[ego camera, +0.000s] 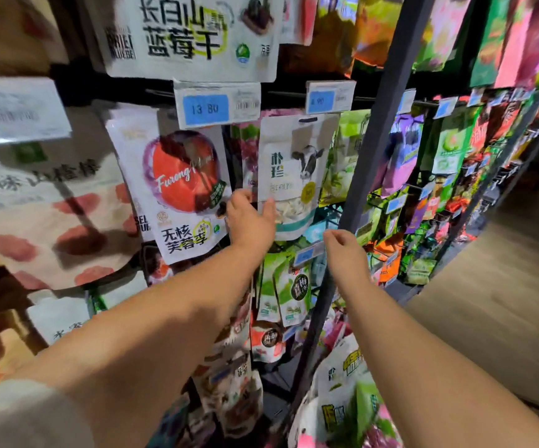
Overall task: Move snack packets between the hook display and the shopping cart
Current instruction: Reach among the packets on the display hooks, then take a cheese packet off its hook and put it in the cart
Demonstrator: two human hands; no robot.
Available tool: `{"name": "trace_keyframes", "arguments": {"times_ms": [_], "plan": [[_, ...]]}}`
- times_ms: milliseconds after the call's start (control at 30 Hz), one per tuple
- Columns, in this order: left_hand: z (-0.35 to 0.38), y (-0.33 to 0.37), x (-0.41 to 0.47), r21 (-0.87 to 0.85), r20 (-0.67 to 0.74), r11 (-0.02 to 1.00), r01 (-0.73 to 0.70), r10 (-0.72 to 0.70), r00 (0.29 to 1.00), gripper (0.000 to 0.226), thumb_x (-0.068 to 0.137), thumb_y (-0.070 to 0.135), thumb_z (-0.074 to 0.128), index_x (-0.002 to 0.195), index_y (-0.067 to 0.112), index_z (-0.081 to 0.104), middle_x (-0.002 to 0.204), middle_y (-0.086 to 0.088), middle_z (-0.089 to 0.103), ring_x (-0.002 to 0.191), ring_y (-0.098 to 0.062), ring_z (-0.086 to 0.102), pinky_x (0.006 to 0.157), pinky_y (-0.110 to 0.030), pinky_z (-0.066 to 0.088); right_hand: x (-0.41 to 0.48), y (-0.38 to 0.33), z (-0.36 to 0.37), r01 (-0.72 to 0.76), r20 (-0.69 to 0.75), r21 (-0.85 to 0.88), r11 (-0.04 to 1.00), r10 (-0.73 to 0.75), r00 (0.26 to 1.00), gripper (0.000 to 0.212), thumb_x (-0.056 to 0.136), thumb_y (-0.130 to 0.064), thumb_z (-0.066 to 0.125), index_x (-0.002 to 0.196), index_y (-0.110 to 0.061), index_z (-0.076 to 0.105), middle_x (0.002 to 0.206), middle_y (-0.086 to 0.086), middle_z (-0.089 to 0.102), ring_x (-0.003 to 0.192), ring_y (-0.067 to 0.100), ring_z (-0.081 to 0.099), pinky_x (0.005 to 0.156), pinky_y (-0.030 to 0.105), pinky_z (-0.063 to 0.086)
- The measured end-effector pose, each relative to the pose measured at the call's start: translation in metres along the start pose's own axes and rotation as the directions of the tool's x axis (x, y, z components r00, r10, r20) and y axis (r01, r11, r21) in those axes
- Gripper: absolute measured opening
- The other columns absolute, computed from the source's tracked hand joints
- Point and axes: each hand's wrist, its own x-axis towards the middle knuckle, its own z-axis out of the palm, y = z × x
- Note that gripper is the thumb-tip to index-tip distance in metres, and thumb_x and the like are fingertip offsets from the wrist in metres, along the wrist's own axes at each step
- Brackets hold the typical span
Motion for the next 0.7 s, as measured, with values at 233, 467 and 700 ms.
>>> {"name": "trace_keyframes", "arguments": {"times_ms": [233, 467, 700], "plan": [[0.005, 0.008, 0.036, 0.018, 0.129, 1.000, 0.021, -0.023, 0.991, 0.049, 0.094, 0.043, 0.051, 0.131, 0.010, 0.047, 0.130, -0.016, 0.053, 0.122, -0.035, 0.047, 0.102, -0.042, 0.040, 0.036, -0.028, 0.013, 0.019, -0.014, -0.011, 1.000, -0.019, 1.000, 0.035, 0.102, -0.037, 0.044, 0.124, -0.014, 0.060, 0.113, 0.004, 0.060, 0.099, 0.020, 0.053, 0.083, 0.032, 0.040], [0.002, 0.005, 0.044, -0.082, 0.236, 0.996, -0.037, 0.056, 0.970, 0.040, 0.100, 0.039, 0.043, 0.090, 0.005, 0.061, 0.089, -0.018, 0.064, 0.084, -0.030, 0.058, 0.073, -0.036, 0.045, 0.055, -0.040, 0.020, -0.031, 0.073, 0.012, 0.999, 0.030, 0.997, 0.045, 0.102, -0.042, 0.040, 0.140, -0.019, 0.048, 0.141, 0.005, 0.051, 0.126, 0.026, 0.048, 0.102, 0.040, 0.039], [-0.009, 0.012, 0.031, -0.399, 0.153, 0.915, 0.056, 0.006, 0.988, 0.035, 0.099, 0.033, 0.047, 0.091, 0.003, 0.063, 0.089, -0.018, 0.064, 0.083, -0.021, 0.056, 0.078, -0.030, 0.046, 0.062, -0.041, 0.019, -0.177, 0.097, 0.184, 0.967, 0.161, 0.982, 0.054, 0.099, -0.057, 0.034, 0.143, -0.026, 0.042, 0.140, 0.003, 0.048, 0.122, 0.026, 0.047, 0.106, 0.048, 0.039]]}}
